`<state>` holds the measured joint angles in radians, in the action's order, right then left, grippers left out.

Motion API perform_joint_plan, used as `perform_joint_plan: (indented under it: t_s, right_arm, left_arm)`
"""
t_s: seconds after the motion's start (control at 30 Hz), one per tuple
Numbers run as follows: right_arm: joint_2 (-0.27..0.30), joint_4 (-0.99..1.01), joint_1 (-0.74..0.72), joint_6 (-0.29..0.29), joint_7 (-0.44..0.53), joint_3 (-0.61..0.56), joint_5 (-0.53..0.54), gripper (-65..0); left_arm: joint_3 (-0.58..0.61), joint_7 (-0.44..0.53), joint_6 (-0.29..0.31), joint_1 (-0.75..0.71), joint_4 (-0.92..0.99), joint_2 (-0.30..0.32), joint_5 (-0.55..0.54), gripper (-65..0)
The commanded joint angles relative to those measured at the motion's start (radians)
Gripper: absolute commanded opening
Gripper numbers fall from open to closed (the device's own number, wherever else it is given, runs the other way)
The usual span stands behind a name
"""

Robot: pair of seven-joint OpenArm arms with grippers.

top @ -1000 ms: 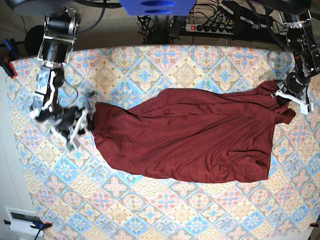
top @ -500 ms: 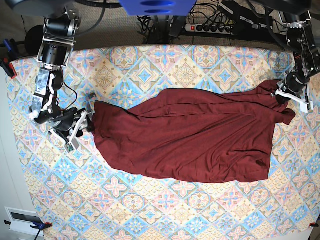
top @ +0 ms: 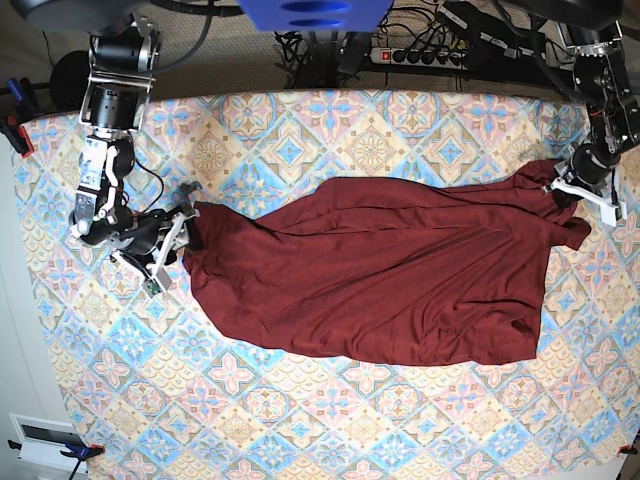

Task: Layout the t-shirt on the table in an organized manner, then fold the t-shirt properly
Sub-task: 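Pull the held shirt corners apart with both grippers to straighten it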

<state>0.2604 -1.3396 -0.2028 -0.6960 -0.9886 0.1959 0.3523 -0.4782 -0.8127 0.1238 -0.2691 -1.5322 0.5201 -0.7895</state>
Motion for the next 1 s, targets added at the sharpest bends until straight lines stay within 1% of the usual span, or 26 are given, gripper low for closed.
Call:
perform_joint_plan:
  t_s: [0.0, 0.13, 0.2, 0.27, 0.33, 0.4, 0.43, 0.53, 0.63, 0.67, 0.73, 0.87, 0.97]
  right_arm:
    - [0.010, -0.013, -0.022, -0.002, 0.017, 0.001, 0.017, -32.4]
    - [-0.003, -0.011, -0.022, -0.002, 0.018, -0.008, 0.017, -32.4]
    - [-0.003, -0.010, -0.024, -0.002, 0.043, -0.040, 0.017, -32.4]
    - [-0.003, 0.001, -0.024, -0.002, 0.066, -0.069, 0.017, -32.5]
    - [-0.003, 0.053, -0.024, -0.002, 0.073, -0.083, 0.017, -33.8]
    - [-0.003, 0.096, -0.031, -0.002, 0.083, -0.083, 0.017, -37.8]
    - [-0.003, 0.105, -0.050, -0.002, 0.099, -0.086, 0.017, -40.9]
    - [-0.003, 0.121, -0.088, -0.002, 0.122, -0.085, 0.017, -51.1]
    - [-0.002, 0.113, -0.114, -0.002, 0.126, -0.080, 0.017, -63.8]
    - [0.000, 0.111, -0.119, -0.002, 0.124, -0.079, 0.017, -65.0]
    - [0.000, 0.111, -0.123, -0.002, 0.121, -0.051, 0.017, -64.4]
    - [0.006, 0.111, -0.126, -0.002, 0.118, 0.044, 0.017, -65.0]
    - [0.017, 0.113, -0.182, -0.002, 0.118, 0.070, 0.017, -65.0]
  left_arm:
    - [-0.009, 0.016, 0.003, 0.008, -0.014, 0.022, -0.008, -65.0]
    - [-0.009, 0.016, 0.003, 0.008, -0.014, 0.022, -0.011, -65.0]
    - [-0.009, 0.016, 0.003, 0.008, -0.014, 0.019, -0.011, -65.0]
    - [-0.012, 0.016, 0.003, 0.008, -0.014, 0.002, -0.006, -65.0]
    - [-0.011, 0.016, 0.003, 0.008, -0.014, -0.002, -0.005, -65.0]
    - [-0.011, 0.016, 0.003, 0.008, -0.014, -0.004, -0.005, -65.0]
    - [-0.011, 0.016, 0.003, 0.008, -0.014, -0.004, -0.005, -65.0]
    - [-0.009, 0.016, 0.003, 0.008, -0.014, -0.004, -0.006, -65.0]
    - [-0.011, 0.016, 0.003, 0.008, -0.014, -0.004, -0.006, -65.0]
    - [-0.011, 0.016, 0.003, 0.008, -0.014, -0.004, -0.006, -65.0]
    - [-0.012, 0.016, 0.003, 0.006, -0.014, -0.004, -0.006, -65.0]
    - [-0.009, 0.016, 0.003, 0.006, -0.014, -0.004, -0.005, -65.0]
    - [-0.009, 0.019, 0.003, -0.008, -0.014, -0.004, -0.005, -65.0]
